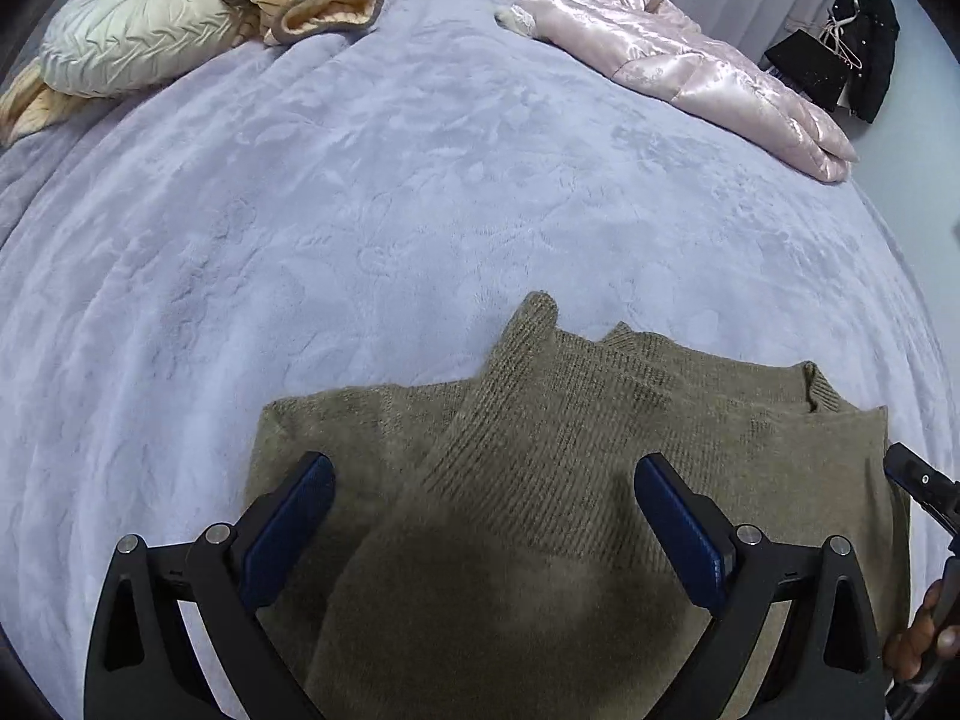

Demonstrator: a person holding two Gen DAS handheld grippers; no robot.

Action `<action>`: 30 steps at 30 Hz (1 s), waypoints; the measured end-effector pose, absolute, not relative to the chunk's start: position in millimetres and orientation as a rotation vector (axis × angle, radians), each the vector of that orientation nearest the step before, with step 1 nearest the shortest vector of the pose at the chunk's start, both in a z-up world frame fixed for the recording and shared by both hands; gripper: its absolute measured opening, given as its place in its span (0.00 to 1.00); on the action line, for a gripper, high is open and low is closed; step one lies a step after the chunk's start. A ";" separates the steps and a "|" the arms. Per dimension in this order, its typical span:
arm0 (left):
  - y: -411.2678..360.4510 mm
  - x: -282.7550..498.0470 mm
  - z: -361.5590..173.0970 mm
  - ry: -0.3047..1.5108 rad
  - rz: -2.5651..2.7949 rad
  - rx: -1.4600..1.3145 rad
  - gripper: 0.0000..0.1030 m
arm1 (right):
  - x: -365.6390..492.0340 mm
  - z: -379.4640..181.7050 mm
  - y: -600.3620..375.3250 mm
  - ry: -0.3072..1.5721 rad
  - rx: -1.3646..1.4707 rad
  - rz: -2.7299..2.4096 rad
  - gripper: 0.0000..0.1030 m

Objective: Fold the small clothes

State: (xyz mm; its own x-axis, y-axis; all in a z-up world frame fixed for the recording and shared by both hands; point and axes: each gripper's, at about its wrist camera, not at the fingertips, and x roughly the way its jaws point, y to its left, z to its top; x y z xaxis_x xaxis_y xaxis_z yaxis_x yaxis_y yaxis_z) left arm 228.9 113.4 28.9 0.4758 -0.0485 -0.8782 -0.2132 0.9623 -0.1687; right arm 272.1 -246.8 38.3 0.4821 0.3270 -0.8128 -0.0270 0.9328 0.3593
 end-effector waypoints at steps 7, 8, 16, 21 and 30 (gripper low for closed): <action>78.3 145.2 64.9 1.011 -0.011 -0.226 0.98 | 210.0 77.7 -228.3 0.964 0.135 0.220 0.69; 70.6 136.7 65.6 1.011 -0.024 -0.207 0.98 | 200.4 81.1 -226.9 0.954 0.120 0.226 0.70; 38.9 104.3 43.4 1.066 -0.016 -0.133 0.98 | 136.3 78.6 -195.7 0.984 0.006 0.264 0.71; 55.5 74.7 23.6 1.092 0.012 -0.148 0.98 | 112.5 55.0 -185.8 1.035 -0.160 0.198 0.71; 58.2 41.2 18.3 1.113 0.049 -0.129 0.98 | 75.4 42.9 -223.7 1.037 -0.119 0.160 0.77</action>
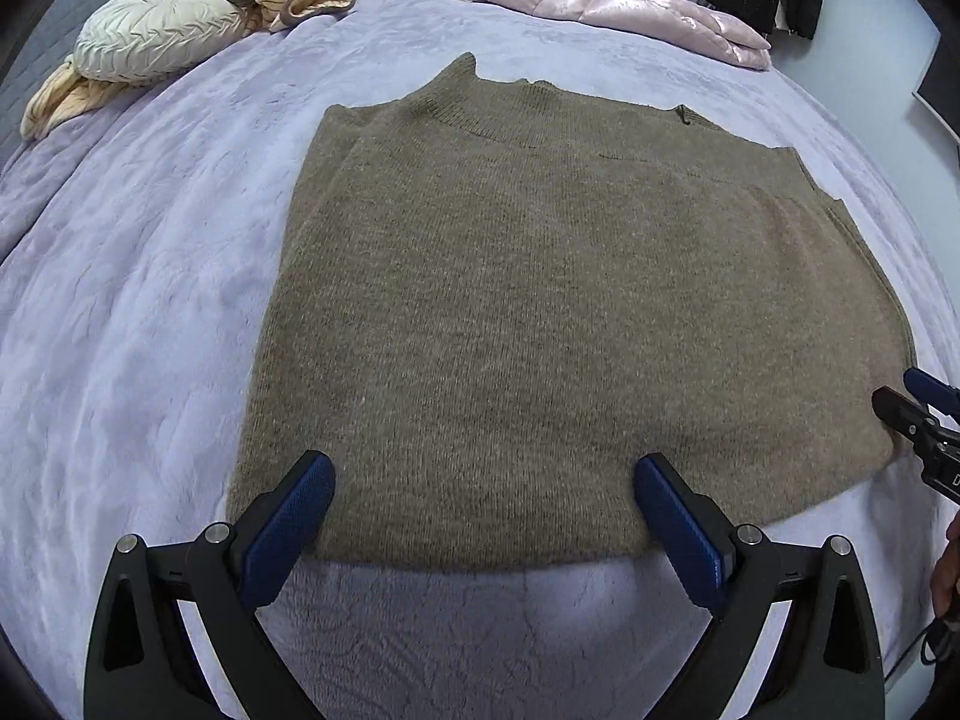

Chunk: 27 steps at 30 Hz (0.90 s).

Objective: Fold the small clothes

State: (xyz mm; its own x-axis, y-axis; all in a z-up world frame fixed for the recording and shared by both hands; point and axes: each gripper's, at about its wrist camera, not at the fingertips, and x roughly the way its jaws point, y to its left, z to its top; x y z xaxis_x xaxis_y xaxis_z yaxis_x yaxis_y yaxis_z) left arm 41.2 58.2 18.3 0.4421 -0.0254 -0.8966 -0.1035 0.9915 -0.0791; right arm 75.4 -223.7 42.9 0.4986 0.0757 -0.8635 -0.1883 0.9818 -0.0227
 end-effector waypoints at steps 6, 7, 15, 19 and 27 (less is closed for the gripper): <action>53.2 15.8 40.6 1.068 0.104 -0.106 0.98 | 50.8 56.8 -227.4 1.038 -0.094 0.137 0.77; 54.2 14.9 42.5 1.064 0.112 -0.107 0.98 | 46.7 60.5 -226.7 1.032 -0.086 0.142 0.77; 81.7 21.5 32.2 1.089 0.143 -0.210 0.98 | 28.4 86.2 -207.3 0.997 -0.084 0.173 0.77; 106.2 25.4 22.6 1.086 0.145 -0.314 0.98 | 28.6 98.4 -188.7 0.988 -0.120 0.201 0.77; 141.1 35.8 1.1 1.060 0.066 -0.495 0.98 | 66.4 115.0 -131.4 1.010 -0.155 0.284 0.77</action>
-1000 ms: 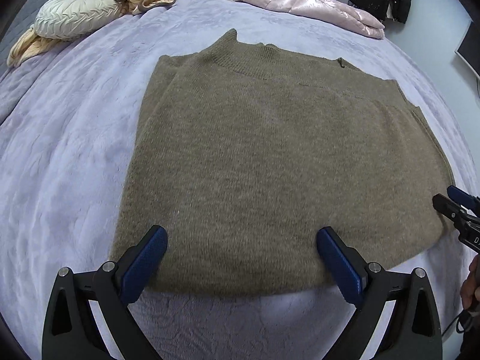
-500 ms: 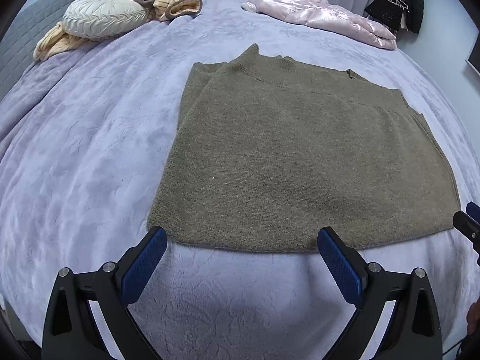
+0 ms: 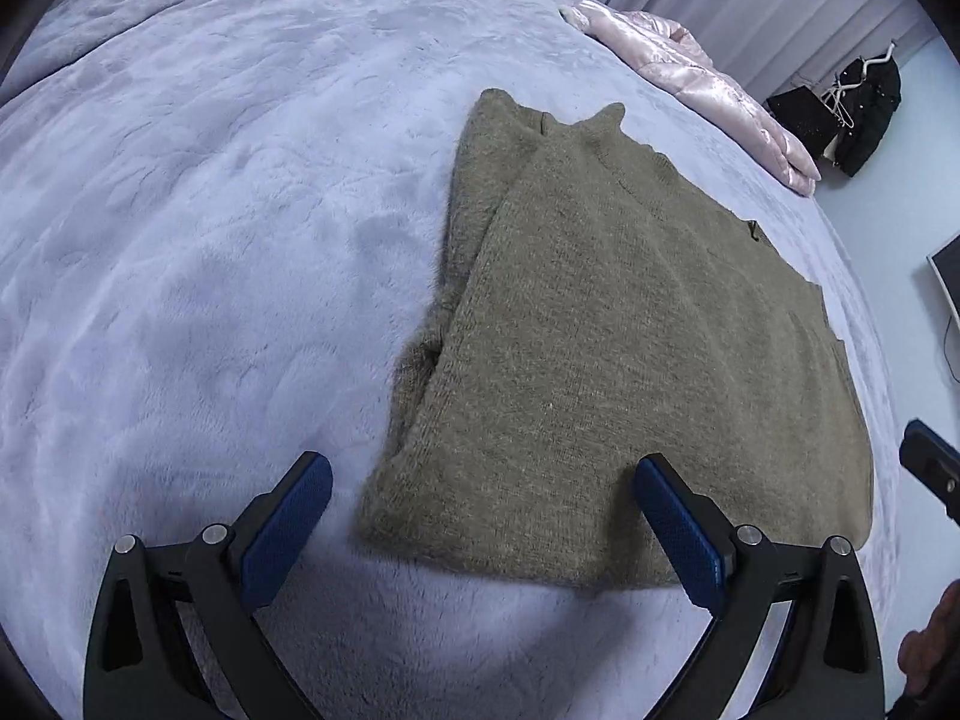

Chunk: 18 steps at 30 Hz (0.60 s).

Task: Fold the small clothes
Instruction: 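Move both tools to the folded sweater edge and close them on it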

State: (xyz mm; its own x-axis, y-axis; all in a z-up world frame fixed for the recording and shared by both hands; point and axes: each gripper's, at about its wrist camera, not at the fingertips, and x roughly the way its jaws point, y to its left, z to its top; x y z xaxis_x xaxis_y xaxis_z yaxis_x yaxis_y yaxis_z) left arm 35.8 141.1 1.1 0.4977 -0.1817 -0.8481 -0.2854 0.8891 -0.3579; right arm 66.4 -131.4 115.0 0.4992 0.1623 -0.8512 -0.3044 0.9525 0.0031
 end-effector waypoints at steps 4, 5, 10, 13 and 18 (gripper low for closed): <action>144.1 47.5 -4.7 1.050 0.006 -0.526 0.98 | 93.1 117.4 -88.9 1.014 -0.206 0.319 0.77; 145.8 49.4 -5.1 1.039 -0.007 -0.545 0.98 | 100.1 117.5 -77.5 1.016 -0.218 0.332 0.77; 158.2 48.4 -5.9 0.948 -0.181 -0.696 0.98 | 146.8 108.7 -17.4 1.075 -0.238 0.407 0.77; 170.2 44.7 -11.6 0.889 -0.252 -0.794 0.98 | 181.2 92.4 16.8 1.147 -0.227 0.429 0.77; 164.3 52.9 -11.1 0.893 -0.273 -0.779 0.98 | 225.8 62.5 67.1 1.262 -0.180 0.432 0.77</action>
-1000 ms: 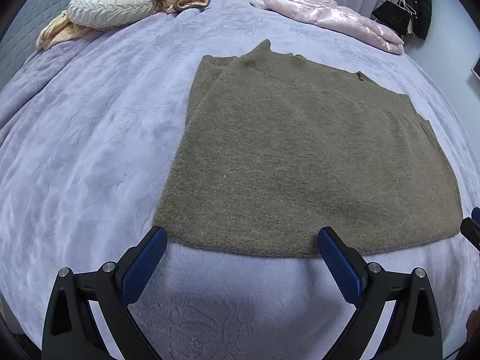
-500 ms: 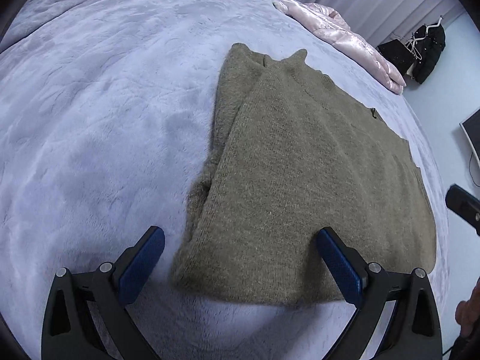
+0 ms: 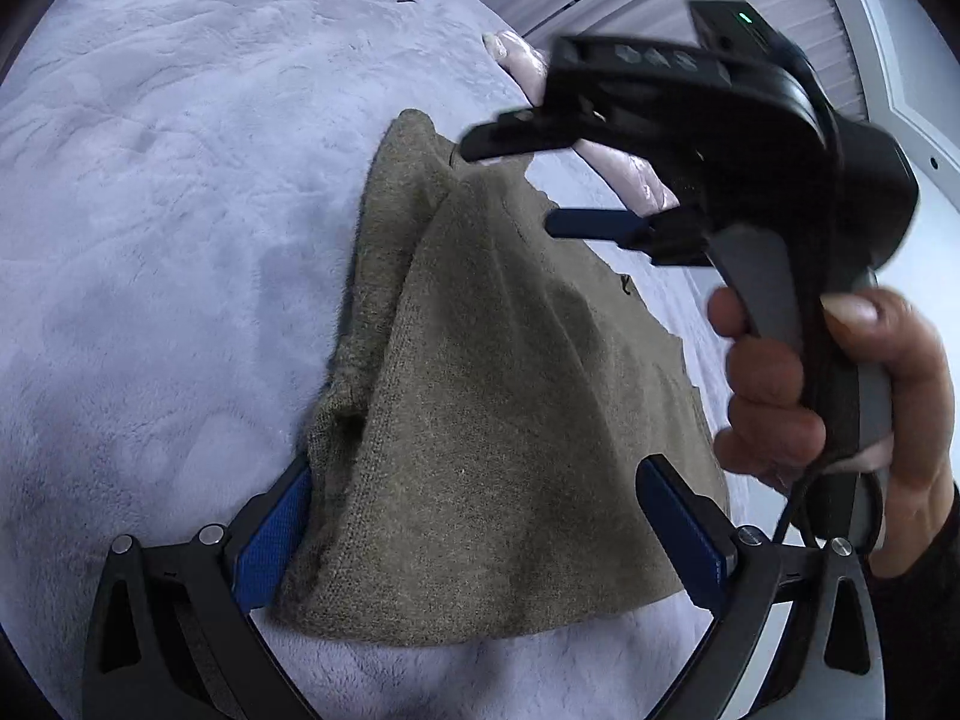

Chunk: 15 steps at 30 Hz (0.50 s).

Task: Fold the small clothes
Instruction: 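Move both tools to the folded sweater edge and close them on it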

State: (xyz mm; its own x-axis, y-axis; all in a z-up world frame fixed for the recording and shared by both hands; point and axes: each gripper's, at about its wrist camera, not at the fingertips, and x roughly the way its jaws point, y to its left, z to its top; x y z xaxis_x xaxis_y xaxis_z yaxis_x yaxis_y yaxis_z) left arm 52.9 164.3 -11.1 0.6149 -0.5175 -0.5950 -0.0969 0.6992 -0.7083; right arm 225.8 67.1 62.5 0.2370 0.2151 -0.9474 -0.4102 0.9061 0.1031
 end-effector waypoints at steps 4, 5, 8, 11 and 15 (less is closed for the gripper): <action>166.2 55.1 -14.3 0.882 -0.304 -0.800 0.98 | 244.0 36.2 105.5 1.346 -0.212 0.412 0.77; 167.7 55.5 -15.8 0.875 -0.310 -0.812 0.98 | 246.3 30.8 113.1 1.356 -0.245 0.390 0.77; 168.3 56.1 -15.9 0.866 -0.315 -0.817 0.98 | 249.3 22.7 128.4 1.370 -0.283 0.379 0.81; 169.6 52.6 -16.2 0.854 -0.326 -0.825 0.98 | 251.4 16.5 143.7 1.379 -0.362 0.373 0.84; 162.4 55.5 -13.6 0.868 -0.305 -0.786 0.98 | 253.6 9.7 154.1 1.391 -0.406 0.366 0.84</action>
State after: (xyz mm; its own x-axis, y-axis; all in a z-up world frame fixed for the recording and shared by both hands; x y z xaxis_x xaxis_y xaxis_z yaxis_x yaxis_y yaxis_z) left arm 55.5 162.4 -13.6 0.6256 -0.5377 -0.5652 -0.0656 0.6857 -0.7250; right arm 253.6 154.1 9.7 0.1445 0.0111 -0.9894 -0.4778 0.8764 -0.0600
